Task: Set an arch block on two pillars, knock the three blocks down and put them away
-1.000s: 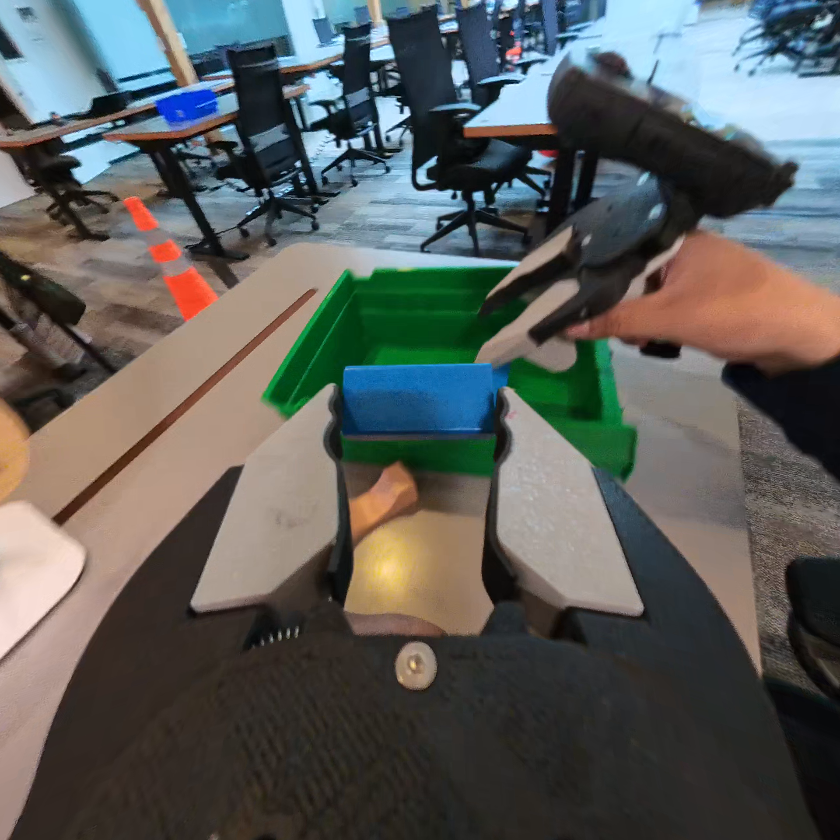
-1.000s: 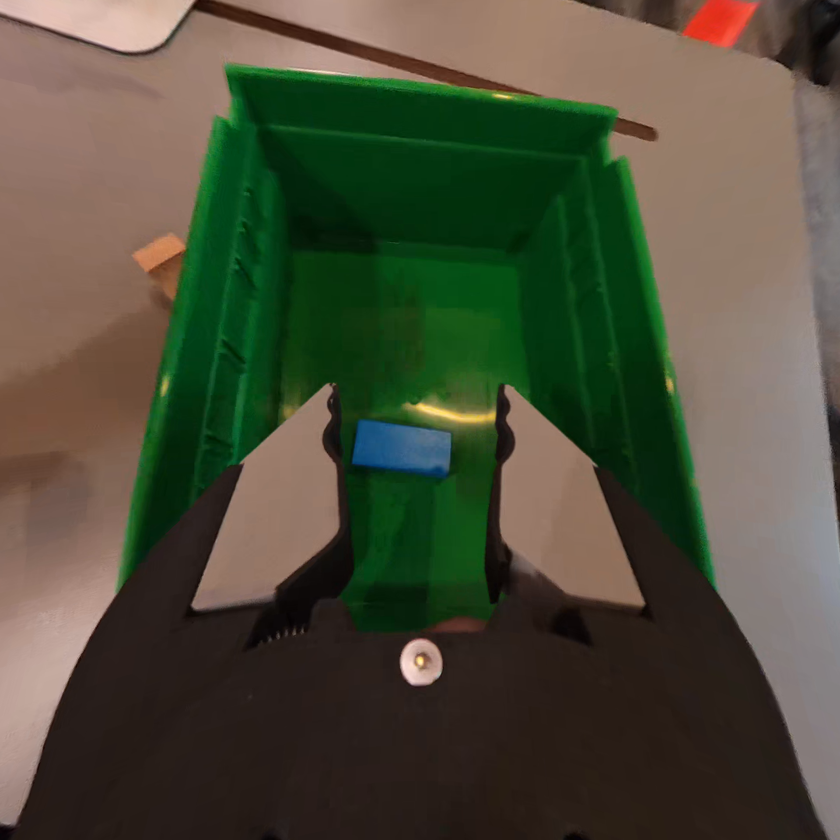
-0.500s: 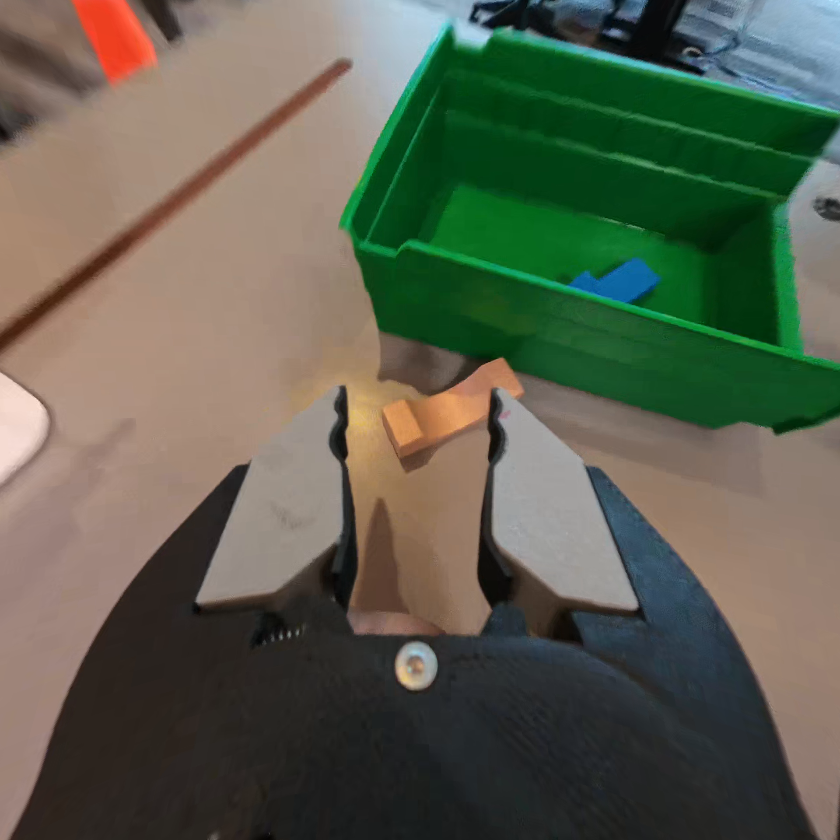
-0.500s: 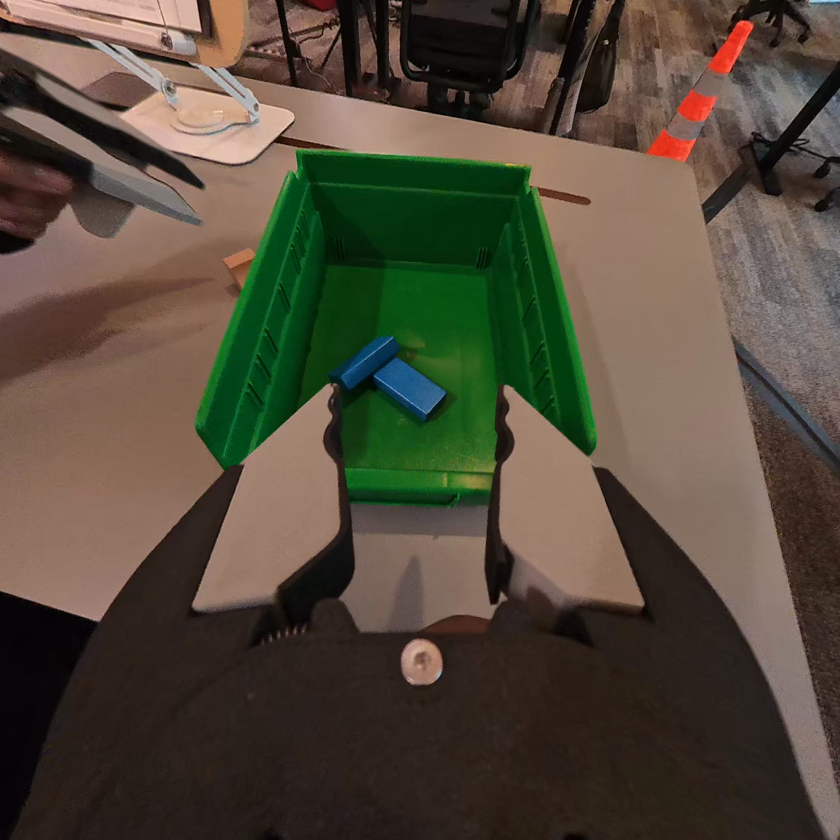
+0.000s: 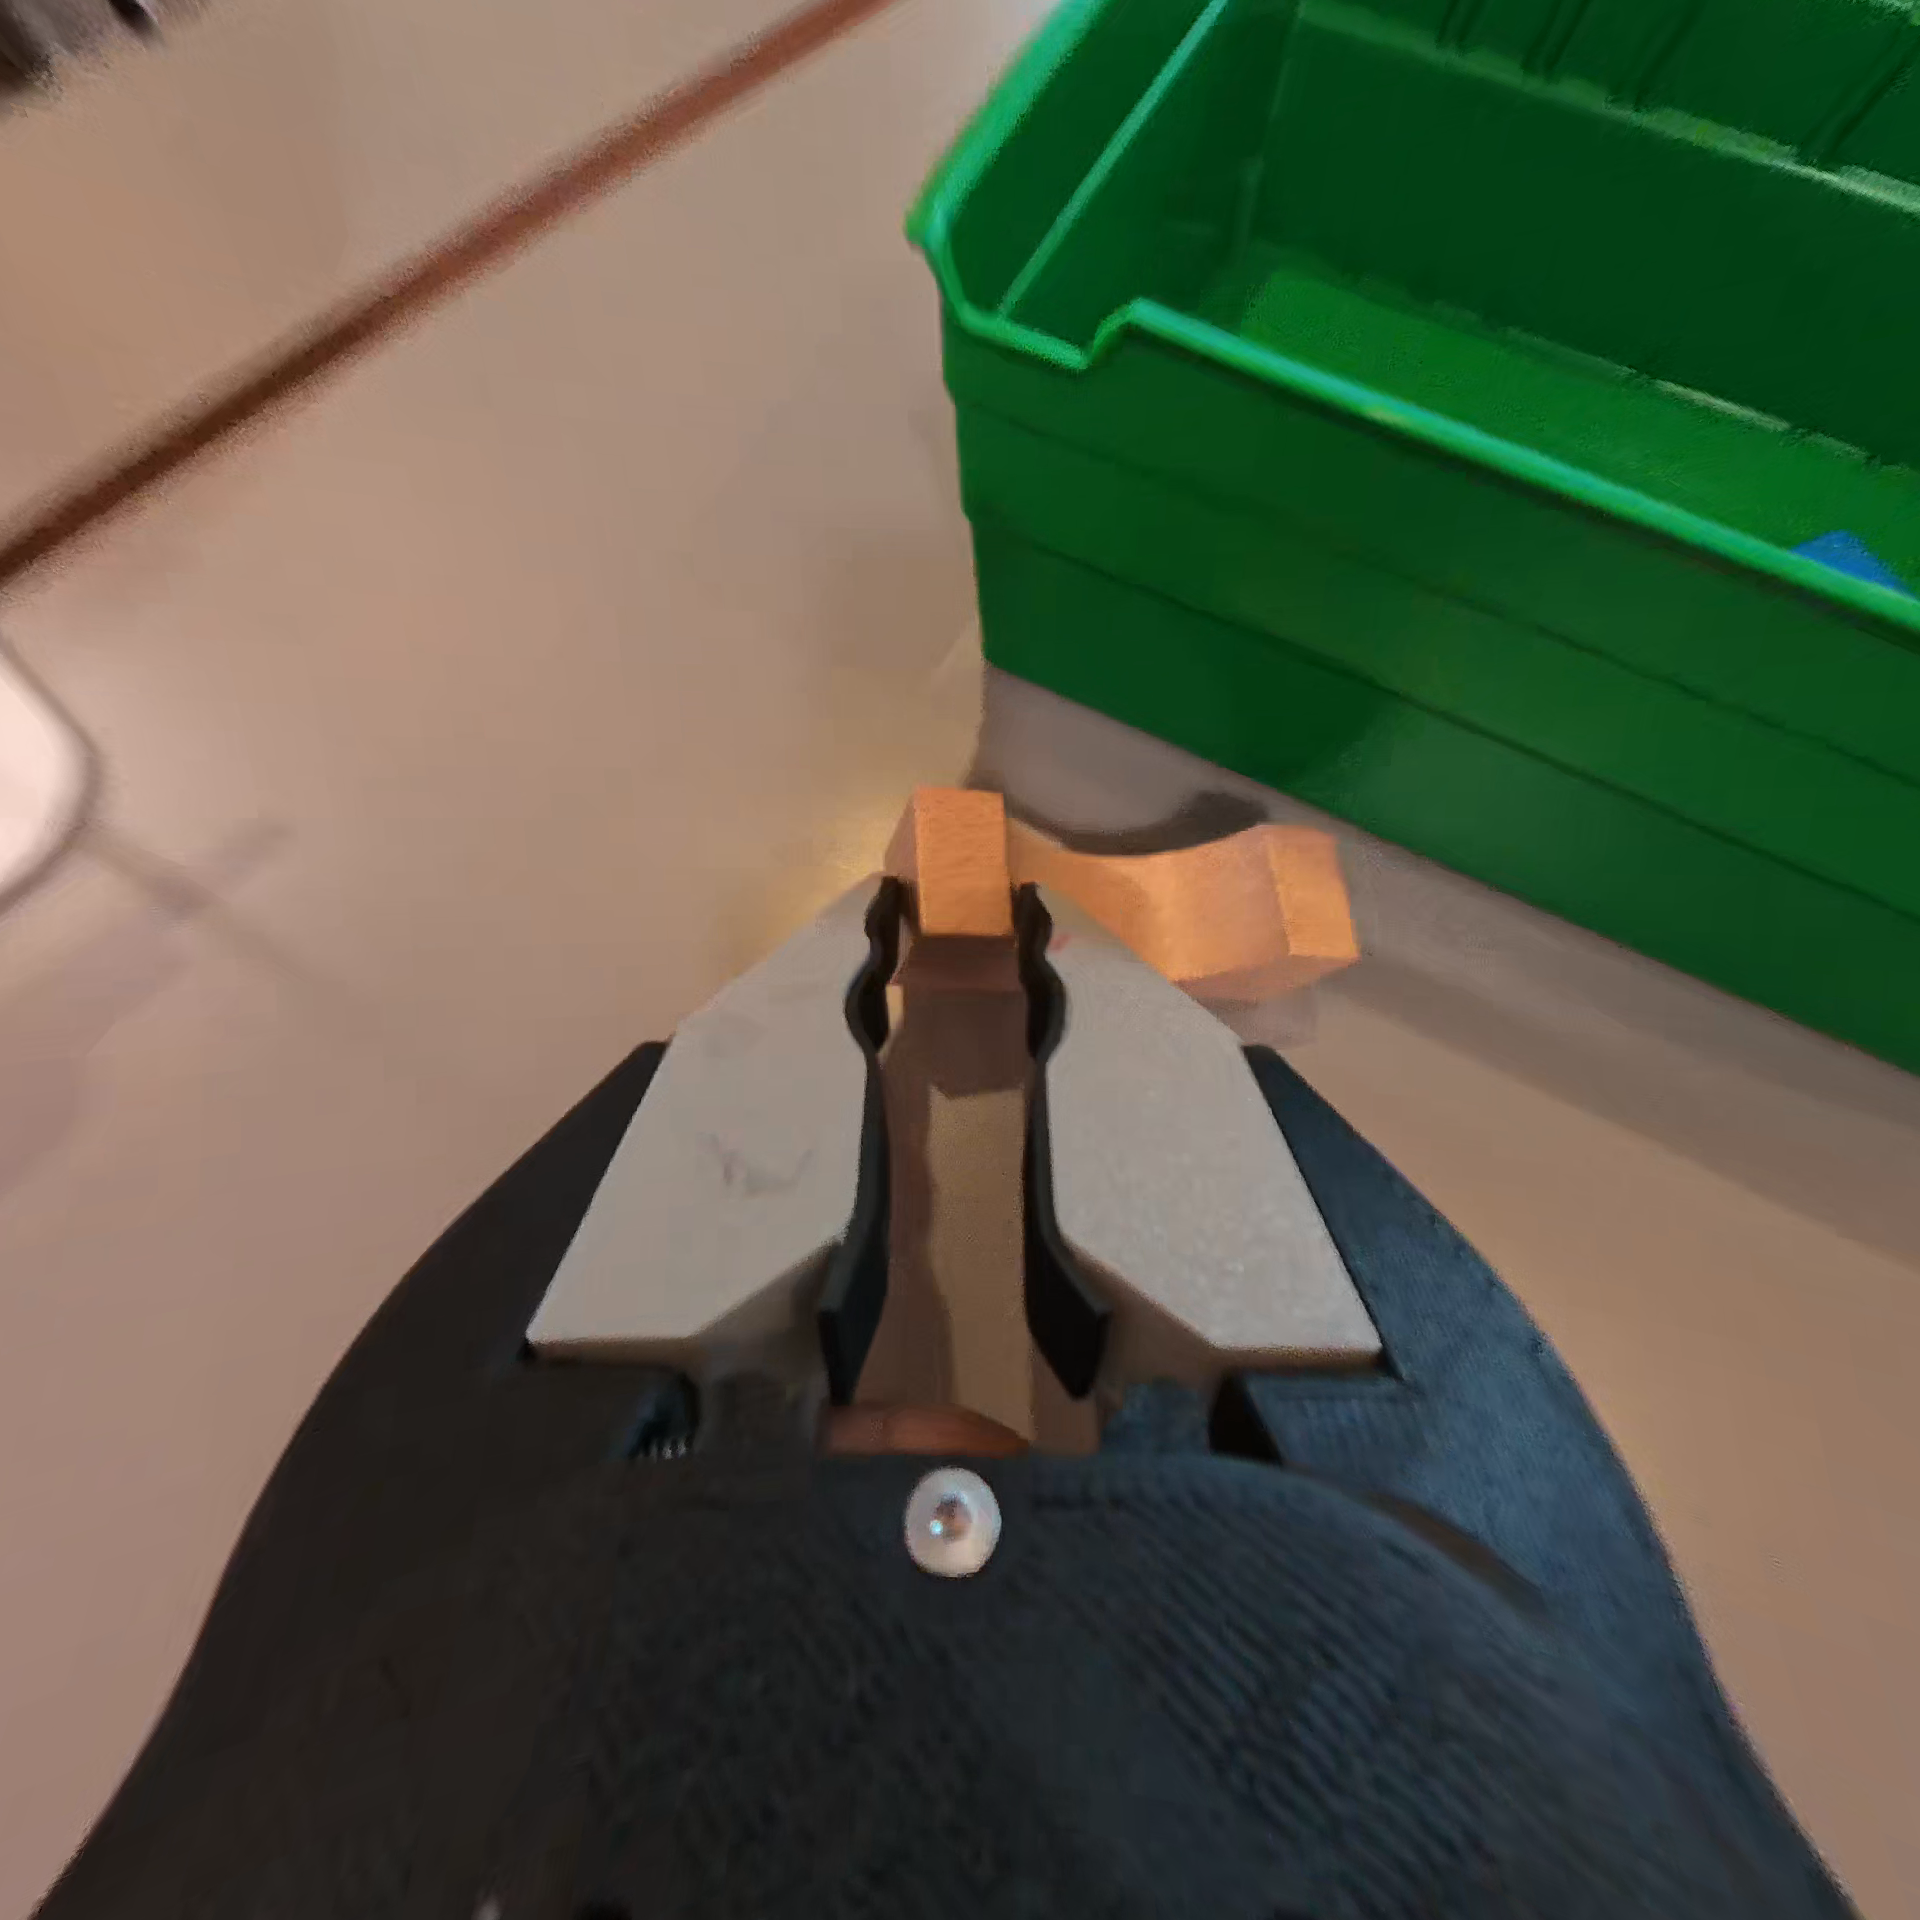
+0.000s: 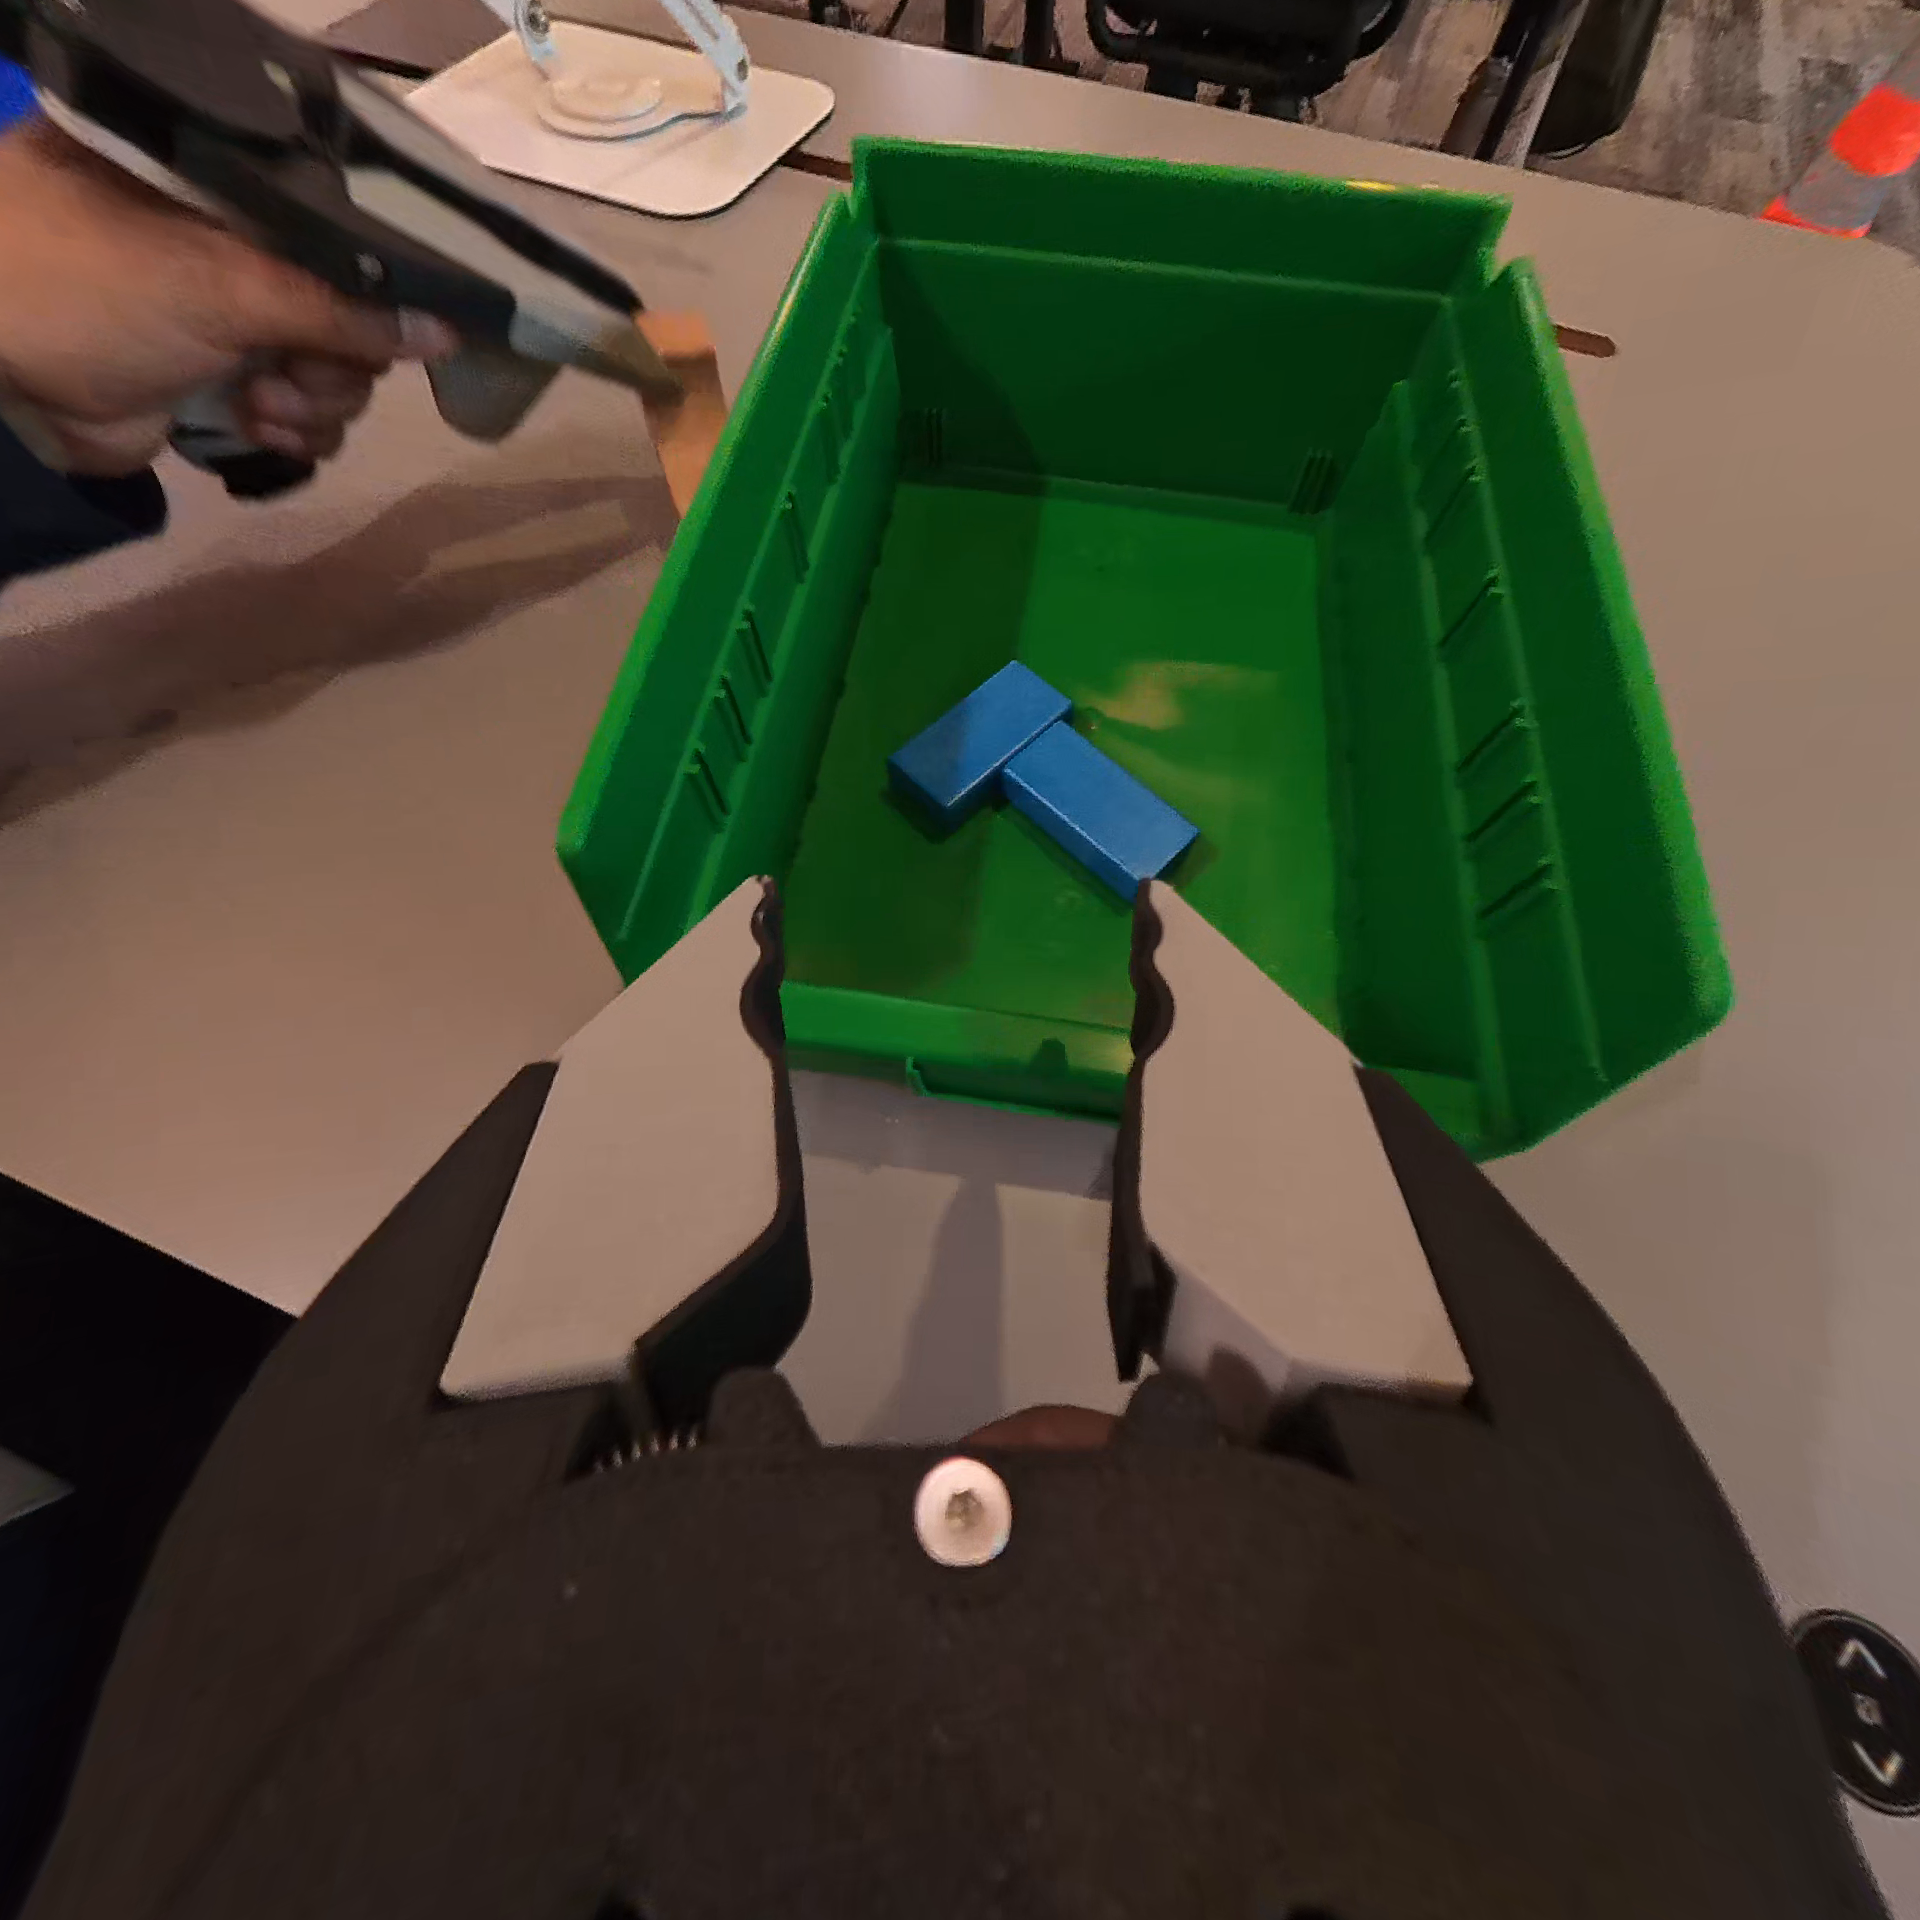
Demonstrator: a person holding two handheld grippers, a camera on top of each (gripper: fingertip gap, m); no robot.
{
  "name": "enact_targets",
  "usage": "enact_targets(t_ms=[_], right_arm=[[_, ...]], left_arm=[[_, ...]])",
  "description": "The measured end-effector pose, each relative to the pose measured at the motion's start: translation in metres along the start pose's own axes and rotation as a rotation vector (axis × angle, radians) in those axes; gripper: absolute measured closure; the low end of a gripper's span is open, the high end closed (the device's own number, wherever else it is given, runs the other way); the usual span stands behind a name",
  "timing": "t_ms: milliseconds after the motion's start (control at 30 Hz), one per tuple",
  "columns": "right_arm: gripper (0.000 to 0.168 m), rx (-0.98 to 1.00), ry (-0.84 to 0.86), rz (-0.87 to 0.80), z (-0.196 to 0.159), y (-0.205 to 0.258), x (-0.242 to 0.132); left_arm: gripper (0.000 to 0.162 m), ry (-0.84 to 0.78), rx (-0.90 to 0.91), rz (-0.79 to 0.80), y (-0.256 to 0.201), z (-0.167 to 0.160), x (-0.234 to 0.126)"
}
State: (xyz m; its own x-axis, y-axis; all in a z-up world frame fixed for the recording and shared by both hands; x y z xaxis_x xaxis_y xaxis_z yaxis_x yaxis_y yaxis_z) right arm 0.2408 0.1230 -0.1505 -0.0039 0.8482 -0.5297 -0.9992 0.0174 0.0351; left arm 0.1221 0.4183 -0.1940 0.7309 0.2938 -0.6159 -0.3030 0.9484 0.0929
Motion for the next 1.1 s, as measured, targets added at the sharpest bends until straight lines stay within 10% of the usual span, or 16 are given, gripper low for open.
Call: enact_targets(t_ms=[267, 400, 567, 833, 1100], right_arm=[[0.104, 0.006, -0.032, 0.016, -0.002, 0.008, -0.003], [0.106, 0.004, -0.059, 0.008, 0.001, 0.014, -0.009], [0.107, -0.04, -0.066, 0.007, -0.001, 0.03, -0.015], [0.109, -0.145, -0.105, 0.157, 0.014, 0.096, 0.009], [0.104, -0.3, -0.042, 0.4, 0.033, 0.196, 0.112]], left_arm=[[0.142, -0.405, 0.258, 0.165, -0.044, 0.107, -0.101], [0.142, -0.322, 0.264, 0.112, -0.094, 0.133, -0.067], [0.111, -0.163, 0.222, 0.066, -0.113, 0.098, -0.04], [0.105, -0.338, 0.159, 0.073, -0.029, 0.035, -0.197], [0.104, -0.311, 0.005, 0.375, 0.117, -0.079, -0.308]])
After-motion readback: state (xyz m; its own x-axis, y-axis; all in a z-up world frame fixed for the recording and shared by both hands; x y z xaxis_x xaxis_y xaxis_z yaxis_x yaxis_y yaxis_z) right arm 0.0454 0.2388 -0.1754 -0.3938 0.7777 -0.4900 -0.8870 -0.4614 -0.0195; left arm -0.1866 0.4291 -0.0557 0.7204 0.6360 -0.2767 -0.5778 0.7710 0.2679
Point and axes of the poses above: each gripper's, where its closed fingertips meet, x out along the fingers, z out of its top, y = z × x across the jaws, the point moved 7 cm from there along -x, back along the fingers, and after that the axes turned 6 degrees about z, right-handed, at the moved point
